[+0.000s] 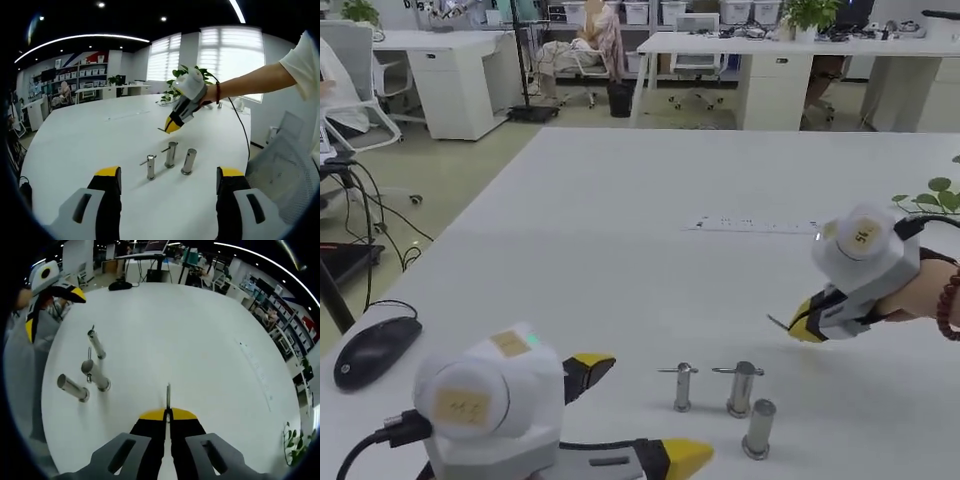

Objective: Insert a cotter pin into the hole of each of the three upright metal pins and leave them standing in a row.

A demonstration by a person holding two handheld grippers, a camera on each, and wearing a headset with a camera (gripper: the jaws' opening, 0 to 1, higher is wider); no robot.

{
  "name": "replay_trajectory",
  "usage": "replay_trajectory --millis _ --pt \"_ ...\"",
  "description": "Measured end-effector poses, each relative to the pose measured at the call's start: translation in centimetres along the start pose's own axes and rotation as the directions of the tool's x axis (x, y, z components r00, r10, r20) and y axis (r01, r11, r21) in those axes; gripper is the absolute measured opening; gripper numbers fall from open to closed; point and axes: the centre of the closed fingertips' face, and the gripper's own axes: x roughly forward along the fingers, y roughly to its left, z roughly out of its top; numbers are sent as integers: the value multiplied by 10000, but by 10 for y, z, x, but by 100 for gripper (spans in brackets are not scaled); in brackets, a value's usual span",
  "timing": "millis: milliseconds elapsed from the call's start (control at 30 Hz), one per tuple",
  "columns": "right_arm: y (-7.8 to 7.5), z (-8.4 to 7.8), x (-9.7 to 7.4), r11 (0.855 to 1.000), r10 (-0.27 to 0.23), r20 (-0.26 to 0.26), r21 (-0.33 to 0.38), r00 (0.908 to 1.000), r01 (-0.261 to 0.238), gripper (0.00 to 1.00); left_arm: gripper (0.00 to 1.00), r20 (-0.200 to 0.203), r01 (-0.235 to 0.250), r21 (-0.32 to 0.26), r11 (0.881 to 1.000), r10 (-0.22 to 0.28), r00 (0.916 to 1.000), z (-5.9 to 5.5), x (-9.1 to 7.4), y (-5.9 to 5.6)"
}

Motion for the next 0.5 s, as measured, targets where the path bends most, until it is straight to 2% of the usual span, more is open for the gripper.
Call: replay_trajectory --millis 167,333,500 --pt "4 13 -14 9993 -181 327 -312 9993 191 3 75 95 71 -39 10000 -71 9999 7 0 -2" --pt "18 24 -31 9973 -219 686 -682 9974 266 3 72 129 144 47 9999 -144 9998 15 -1 -4" --pt "31 33 -44 9944 -266 1019 -992 9944 368 3 67 308 395 -313 9987 -386 9988 21 2 -9"
